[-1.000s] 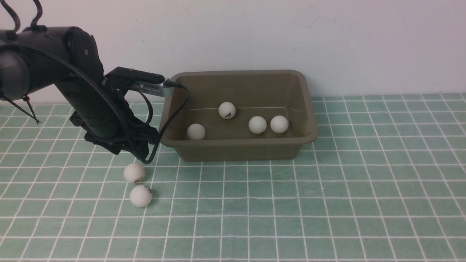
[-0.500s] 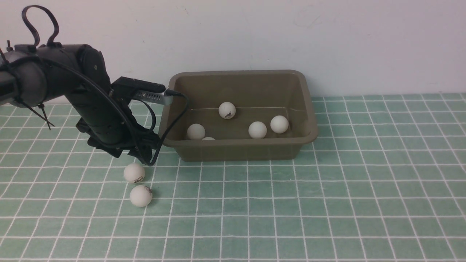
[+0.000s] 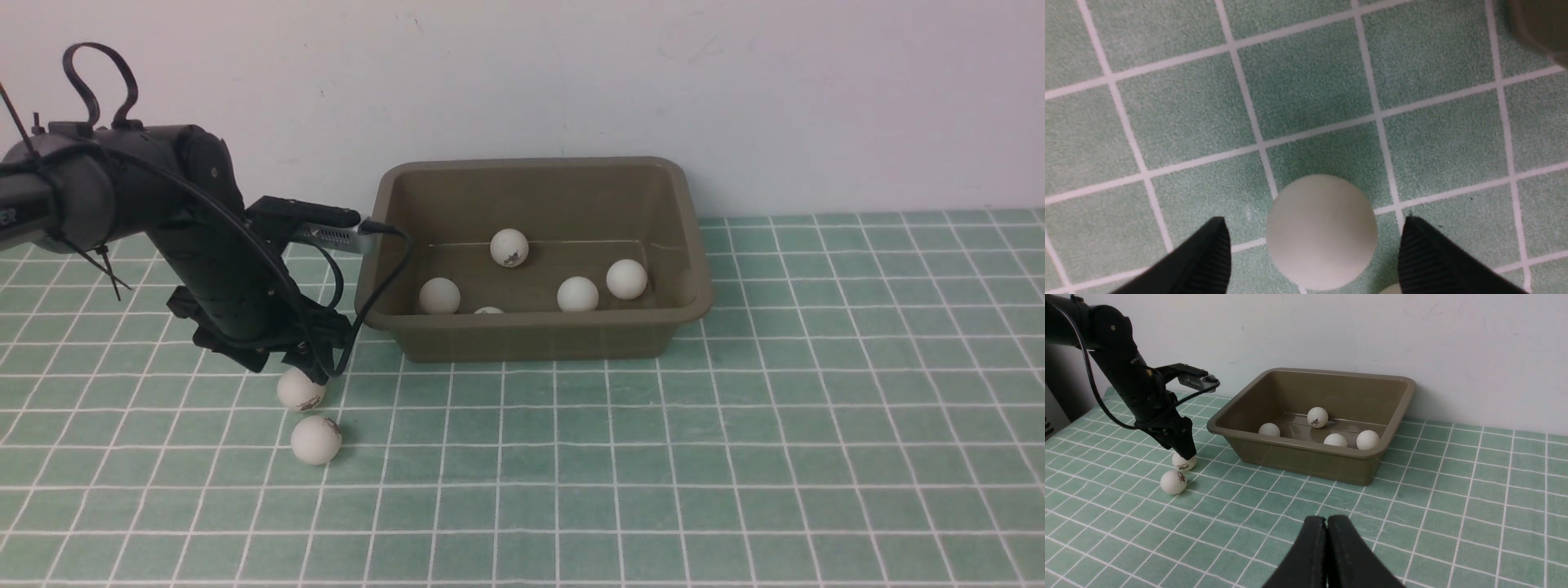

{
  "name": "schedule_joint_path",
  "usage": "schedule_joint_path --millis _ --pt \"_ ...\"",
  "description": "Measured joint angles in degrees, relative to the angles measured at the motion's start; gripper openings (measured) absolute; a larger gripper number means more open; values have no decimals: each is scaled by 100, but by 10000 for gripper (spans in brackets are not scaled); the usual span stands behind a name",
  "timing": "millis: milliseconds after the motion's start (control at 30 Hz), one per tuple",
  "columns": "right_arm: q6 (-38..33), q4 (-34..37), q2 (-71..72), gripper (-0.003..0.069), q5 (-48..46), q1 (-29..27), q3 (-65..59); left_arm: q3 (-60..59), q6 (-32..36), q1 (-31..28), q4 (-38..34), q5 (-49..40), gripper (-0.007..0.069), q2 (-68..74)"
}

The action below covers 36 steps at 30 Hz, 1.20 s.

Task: Put the table tennis balls in the box on the green coffee tablecloth.
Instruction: 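Reach for and grasp a ping pong ball on the table beside the basket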

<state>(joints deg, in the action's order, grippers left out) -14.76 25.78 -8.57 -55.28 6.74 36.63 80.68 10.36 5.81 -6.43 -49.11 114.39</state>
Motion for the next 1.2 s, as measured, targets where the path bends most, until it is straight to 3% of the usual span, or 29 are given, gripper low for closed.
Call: schedule_joint_path --millis 533,600,733,833,967,1067,1200 --pt "0 0 0 -15 0 0 0 0 0 0 -48 173 490 311" --pt "0 0 0 -15 0 0 0 0 -17 0 -49 221 470 311" --pt "0 0 0 -15 0 0 0 0 -141 0 -49 270 351 311" --pt "0 0 0 -15 0 0 0 32 -166 0 22 189 352 315" --pt "0 0 0 -15 0 0 0 295 -183 0 369 -337 352 315" --pt "0 0 0 -15 0 0 0 1004 -194 0 886 -1419 352 315" --pt "0 0 0 -15 5 0 0 1967 -205 6 926 -1998 352 270"
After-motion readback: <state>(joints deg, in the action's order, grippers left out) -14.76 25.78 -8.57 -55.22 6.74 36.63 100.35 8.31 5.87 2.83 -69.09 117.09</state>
